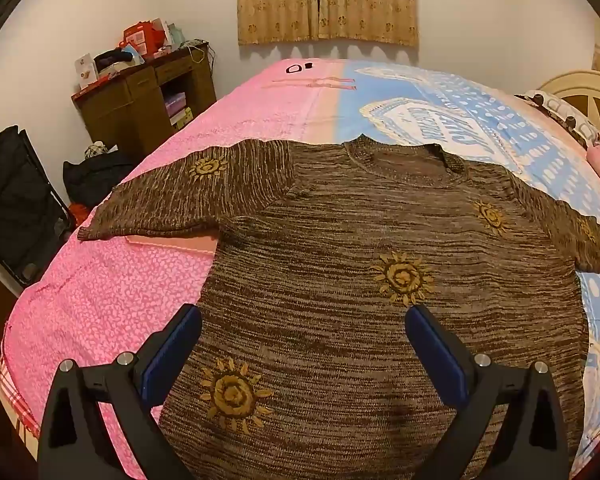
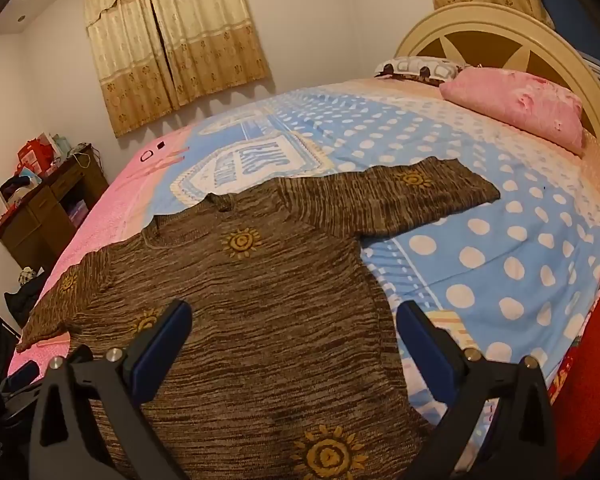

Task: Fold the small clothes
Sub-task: 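Position both grippers over the brown sweater's body and sleeves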

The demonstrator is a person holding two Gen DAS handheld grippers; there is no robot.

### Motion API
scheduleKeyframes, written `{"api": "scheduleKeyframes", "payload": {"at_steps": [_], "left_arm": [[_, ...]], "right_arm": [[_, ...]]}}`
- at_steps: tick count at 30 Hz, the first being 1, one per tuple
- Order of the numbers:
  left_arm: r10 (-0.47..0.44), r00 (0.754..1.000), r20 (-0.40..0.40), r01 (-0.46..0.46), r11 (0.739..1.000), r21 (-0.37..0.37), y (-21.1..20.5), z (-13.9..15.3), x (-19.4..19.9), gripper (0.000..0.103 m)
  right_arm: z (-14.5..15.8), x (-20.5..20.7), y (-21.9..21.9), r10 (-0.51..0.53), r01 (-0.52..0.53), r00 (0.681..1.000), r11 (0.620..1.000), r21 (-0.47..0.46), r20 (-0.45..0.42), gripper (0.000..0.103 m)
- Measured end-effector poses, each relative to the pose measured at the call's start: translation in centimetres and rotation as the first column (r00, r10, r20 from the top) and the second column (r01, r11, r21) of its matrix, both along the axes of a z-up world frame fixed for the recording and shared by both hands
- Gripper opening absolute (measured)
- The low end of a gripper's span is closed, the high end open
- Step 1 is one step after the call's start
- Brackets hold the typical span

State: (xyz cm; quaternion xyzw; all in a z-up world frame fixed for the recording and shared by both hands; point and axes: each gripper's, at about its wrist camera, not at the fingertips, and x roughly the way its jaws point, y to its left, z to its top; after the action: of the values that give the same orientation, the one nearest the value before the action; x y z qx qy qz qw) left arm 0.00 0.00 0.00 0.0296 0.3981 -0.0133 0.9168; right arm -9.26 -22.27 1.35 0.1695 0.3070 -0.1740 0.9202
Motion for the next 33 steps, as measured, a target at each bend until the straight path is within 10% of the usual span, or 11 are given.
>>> {"api": "scheduleKeyframes", "payload": {"at_steps": [33], "left_arm": [[0.001,1.000,0.002,-0.001,1.000,-0.004,0.11,-0.16,-0.01,0.102]], "right_arm": [[-0.27,-0.01,0.04,0.004,-0.004,1.000,1.000,0.009,-0.009,0.103]]}}
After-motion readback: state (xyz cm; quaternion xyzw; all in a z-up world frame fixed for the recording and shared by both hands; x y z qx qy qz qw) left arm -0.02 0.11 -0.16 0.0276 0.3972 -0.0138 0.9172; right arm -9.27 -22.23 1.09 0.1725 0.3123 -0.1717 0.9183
